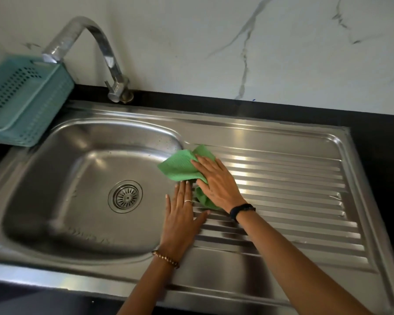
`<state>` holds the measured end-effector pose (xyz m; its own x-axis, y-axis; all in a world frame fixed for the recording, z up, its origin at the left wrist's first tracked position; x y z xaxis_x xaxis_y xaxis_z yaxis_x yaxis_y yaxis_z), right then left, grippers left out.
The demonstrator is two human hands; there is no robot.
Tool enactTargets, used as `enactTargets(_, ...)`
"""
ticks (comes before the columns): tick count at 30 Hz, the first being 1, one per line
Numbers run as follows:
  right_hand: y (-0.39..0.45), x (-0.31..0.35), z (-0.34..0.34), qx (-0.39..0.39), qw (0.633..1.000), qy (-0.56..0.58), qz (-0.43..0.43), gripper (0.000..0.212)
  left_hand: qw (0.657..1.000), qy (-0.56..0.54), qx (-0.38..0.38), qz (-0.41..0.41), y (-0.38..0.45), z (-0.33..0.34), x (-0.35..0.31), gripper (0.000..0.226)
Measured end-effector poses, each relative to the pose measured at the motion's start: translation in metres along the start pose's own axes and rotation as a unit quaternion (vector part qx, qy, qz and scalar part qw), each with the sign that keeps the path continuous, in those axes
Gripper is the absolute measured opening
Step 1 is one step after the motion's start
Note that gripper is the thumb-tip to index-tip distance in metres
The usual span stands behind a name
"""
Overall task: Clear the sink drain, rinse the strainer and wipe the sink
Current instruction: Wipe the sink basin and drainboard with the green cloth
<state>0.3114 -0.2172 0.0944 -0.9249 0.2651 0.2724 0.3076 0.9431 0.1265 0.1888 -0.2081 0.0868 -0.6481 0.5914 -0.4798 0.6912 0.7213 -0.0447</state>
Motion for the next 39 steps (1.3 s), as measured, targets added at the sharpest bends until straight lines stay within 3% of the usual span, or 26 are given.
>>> enactTargets(4, -0.047, -0.067, -0.031, -0.04, 0.996, 0.013, 0.079, 0.051, 0.998, 0.024, 0.018, 0.056, -0.002, 0.018, -0.053, 0.092)
enactTargets(9, -0.113, -0.157, -0.07, -0.068, 0.985, 0.005, 0.155, 0.049, 0.986, 0.056, 0.105, 0.113, -0.013, 0.07, -0.13, 0.097)
enactTargets(13, -0.154, -0.217, -0.095, -0.065, 0.968, -0.091, 0.227, 0.049, 0.981, 0.096, 0.13, 0.104, -0.019, 0.085, -0.14, 0.104)
enactTargets(17, -0.167, -0.23, -0.101, -0.052, 0.95, -0.141, 0.272, 0.051, 0.982, 0.097, 0.127, 0.105, -0.02, 0.082, -0.139, 0.114)
enactTargets(21, -0.181, -0.225, -0.104, -0.072, 0.929, -0.133, 0.338, 0.058, 0.986, 0.067, 0.124, 0.086, -0.019, 0.079, -0.126, 0.12)
enactTargets(25, -0.192, -0.209, -0.098, -0.091, 0.921, -0.095, 0.366, 0.057, 0.997, 0.057, 0.05, 0.028, -0.023, 0.055, -0.083, 0.113)
enactTargets(28, -0.181, -0.19, -0.089, -0.094, 0.924, -0.077, 0.363, 0.056, 0.998, 0.063, 0.019, -0.025, -0.029, 0.033, -0.046, 0.124)
enactTargets(32, -0.127, -0.13, -0.063, -0.089, 0.952, -0.034, 0.292, 0.055, 0.994, 0.017, 0.005, -0.107, -0.036, 0.009, -0.008, 0.119)
enactTargets(39, -0.017, 0.009, -0.008, -0.027, 0.993, 0.027, 0.112, 0.055, 0.996, -0.018, -0.007, -0.092, -0.045, 0.005, 0.005, 0.105)
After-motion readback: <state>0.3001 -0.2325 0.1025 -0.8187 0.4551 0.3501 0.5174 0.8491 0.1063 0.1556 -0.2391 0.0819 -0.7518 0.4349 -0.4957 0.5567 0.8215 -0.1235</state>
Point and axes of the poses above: each hand's wrist, its own y-axis towards the middle knuckle, its own z-axis out of the palm, x = y × z, the point moved 6 cm from there along y, towards the middle knuckle, and after that the axes turned 8 degrees about -x, right-handed, at the moved point
